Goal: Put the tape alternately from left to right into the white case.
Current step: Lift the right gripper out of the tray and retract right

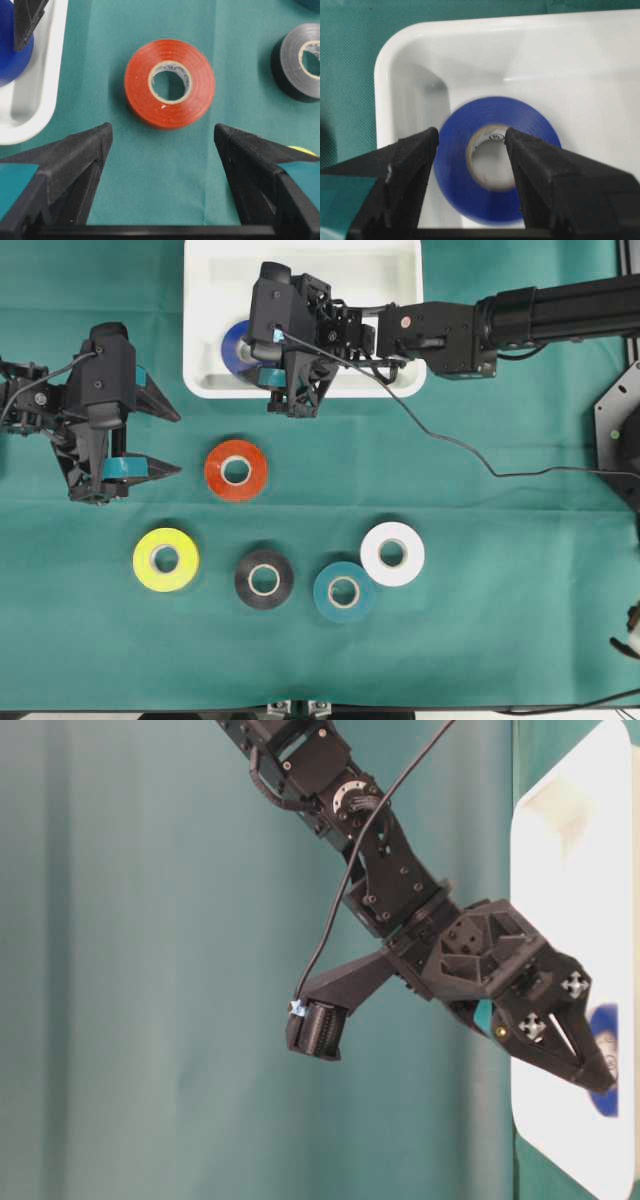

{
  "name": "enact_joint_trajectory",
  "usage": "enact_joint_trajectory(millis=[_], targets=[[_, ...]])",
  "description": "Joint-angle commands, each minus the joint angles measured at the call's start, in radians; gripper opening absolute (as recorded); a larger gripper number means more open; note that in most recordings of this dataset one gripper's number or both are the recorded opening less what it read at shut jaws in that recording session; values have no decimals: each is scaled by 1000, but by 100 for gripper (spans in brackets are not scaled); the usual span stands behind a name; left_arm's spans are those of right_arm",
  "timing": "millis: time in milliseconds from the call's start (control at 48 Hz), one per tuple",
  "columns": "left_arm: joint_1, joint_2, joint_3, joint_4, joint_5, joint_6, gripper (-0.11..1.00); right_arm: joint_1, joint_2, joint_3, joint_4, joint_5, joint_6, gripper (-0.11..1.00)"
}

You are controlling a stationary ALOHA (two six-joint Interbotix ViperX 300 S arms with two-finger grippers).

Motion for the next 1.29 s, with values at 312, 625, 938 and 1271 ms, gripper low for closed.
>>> enact_joint_trajectory(millis=[312, 625, 938, 1271], targets=[[-2, -6, -8, 2, -3, 0, 39, 17, -103, 3, -3, -3, 0, 66], [-2, -6, -5, 2, -3, 0, 39, 52, -221, 74, -9, -3, 0, 66], [-2, -6, -6, 0, -3, 0, 39, 77, -336, 201, -9, -12, 5, 66], [-2, -6, -5, 2, -3, 0, 39, 107, -465, 365, -9, -92, 8, 66]])
